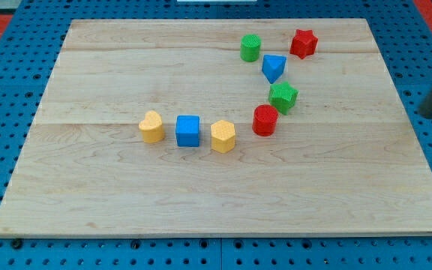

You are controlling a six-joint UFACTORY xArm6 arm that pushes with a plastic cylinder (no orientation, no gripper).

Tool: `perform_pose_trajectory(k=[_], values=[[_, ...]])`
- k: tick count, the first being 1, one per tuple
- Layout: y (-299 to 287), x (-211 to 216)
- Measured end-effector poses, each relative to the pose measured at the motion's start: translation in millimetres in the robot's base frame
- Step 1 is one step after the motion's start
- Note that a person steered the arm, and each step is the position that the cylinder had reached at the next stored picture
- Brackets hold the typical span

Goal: Move the green circle at the top center

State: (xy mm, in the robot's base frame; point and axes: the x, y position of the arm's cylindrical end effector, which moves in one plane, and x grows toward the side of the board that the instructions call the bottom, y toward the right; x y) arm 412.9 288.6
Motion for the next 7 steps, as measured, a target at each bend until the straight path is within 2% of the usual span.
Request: perform_pose_trajectory(k=[2, 3, 4, 5, 6, 7], values=[[-101, -89], [-137, -115], [-196, -113], [-246, -131], [-267, -143], [-264, -162]])
